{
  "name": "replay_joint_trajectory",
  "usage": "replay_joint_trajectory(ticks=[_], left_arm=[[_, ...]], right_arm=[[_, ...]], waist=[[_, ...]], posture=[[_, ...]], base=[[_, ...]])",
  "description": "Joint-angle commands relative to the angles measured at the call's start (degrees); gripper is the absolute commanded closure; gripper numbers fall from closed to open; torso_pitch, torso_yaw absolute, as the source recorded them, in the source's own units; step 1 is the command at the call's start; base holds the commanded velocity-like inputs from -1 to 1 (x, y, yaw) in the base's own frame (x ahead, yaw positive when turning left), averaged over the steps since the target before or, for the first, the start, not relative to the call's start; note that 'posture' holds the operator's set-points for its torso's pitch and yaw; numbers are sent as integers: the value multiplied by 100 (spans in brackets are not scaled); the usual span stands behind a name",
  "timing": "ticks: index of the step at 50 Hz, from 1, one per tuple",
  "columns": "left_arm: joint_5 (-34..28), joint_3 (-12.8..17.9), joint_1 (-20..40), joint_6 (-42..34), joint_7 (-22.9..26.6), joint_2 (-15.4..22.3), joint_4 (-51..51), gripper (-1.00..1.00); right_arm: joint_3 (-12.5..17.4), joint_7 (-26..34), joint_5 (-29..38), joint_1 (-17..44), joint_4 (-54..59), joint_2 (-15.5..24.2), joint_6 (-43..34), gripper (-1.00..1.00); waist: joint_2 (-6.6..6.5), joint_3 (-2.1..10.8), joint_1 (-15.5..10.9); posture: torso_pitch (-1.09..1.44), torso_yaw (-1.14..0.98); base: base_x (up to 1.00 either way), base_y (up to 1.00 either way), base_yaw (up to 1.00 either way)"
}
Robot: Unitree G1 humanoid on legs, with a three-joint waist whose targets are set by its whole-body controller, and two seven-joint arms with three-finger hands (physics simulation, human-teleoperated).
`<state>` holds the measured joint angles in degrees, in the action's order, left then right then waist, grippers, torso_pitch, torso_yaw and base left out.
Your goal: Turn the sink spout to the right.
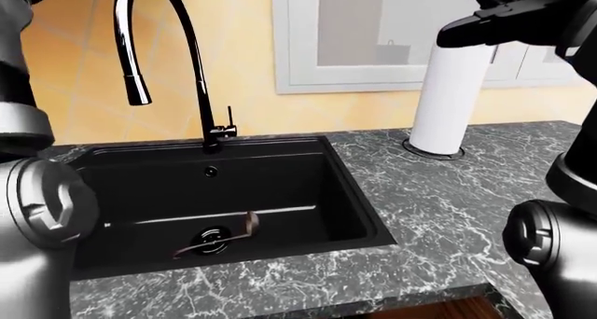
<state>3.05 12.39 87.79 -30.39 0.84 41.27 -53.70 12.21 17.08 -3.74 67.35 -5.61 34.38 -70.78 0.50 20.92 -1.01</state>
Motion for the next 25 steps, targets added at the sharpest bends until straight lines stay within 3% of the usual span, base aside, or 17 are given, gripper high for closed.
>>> replay_joint_trajectory(ticks=[1,25], left_arm=[[5,-31,233,242,-18,-60,8,-100],[-466,-165,5,940,-145,-585,-841,-100]], right_arm=[[41,-18,24,180,-45,54,155,-100],[145,-28,-38,63,-256,115,43,-100]], waist=[[-18,9,1],[13,41,44]], posture=[[-65,0],[-65,0]], base=[[0,0,0],[0,0,0]])
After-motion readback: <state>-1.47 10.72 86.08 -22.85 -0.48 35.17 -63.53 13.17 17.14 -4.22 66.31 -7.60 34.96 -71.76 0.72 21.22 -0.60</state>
